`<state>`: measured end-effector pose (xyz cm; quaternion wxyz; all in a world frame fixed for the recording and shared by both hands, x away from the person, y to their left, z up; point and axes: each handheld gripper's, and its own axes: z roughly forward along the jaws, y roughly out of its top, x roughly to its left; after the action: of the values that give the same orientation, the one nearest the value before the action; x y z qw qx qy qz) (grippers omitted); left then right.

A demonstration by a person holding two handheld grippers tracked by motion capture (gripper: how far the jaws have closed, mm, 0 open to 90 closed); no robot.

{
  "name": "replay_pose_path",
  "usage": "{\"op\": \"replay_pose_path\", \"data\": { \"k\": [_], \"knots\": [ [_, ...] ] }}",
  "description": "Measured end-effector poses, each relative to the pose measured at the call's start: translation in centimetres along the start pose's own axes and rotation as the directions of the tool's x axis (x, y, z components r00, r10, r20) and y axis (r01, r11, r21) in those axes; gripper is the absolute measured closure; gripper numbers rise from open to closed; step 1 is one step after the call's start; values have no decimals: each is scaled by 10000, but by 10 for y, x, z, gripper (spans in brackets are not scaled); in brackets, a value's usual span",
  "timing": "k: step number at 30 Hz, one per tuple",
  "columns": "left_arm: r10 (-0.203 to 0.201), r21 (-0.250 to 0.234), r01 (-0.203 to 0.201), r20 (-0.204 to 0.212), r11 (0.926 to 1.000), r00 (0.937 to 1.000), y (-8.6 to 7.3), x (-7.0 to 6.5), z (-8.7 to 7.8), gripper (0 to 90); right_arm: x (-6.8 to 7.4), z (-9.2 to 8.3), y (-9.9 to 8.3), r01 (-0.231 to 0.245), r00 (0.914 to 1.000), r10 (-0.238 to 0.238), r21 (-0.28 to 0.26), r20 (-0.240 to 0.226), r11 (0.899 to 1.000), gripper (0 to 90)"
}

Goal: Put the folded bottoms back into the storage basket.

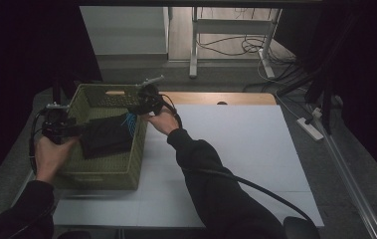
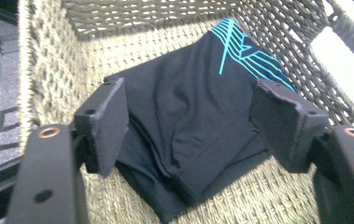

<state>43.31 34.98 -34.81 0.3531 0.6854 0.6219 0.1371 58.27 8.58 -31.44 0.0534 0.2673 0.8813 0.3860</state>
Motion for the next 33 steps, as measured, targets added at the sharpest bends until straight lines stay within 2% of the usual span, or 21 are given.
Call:
{"op": "replay_pose_path", "data": {
  "k": [5, 8, 14, 21, 25, 33],
  "knots": [
    [99, 36, -99, 20, 9999, 9999, -3, -4, 1, 237, 2, -3, -1, 322, 9995, -321, 188, -53, 9993, 356],
    [206, 80, -206, 29, 9998, 9998, -5, -7, 1, 199, 3, -5, -2, 354, 9993, -349, 348, -143, 9988, 337],
    [319, 143, -323, 271, 9994, 9991, -9, -13, 3, 141, 3, -10, -8, 263, 9993, -247, 569, -282, 9980, 301],
    [323, 229, -340, 698, 9992, 9970, -12, -20, 4, 114, 4, -17, -11, 465, 9989, -458, 698, -108, 9965, 243],
    [276, 213, -298, 970, 9993, 9949, -14, -23, 3, 107, 4, -21, -13, 536, 9985, -525, 742, -170, 9958, 226],
    [357, 209, -383, 1128, 9990, 9930, -18, -30, 1, 68, 4, -26, -17, 549, 9980, -520, 827, -370, 9951, 181]
  ]
}}
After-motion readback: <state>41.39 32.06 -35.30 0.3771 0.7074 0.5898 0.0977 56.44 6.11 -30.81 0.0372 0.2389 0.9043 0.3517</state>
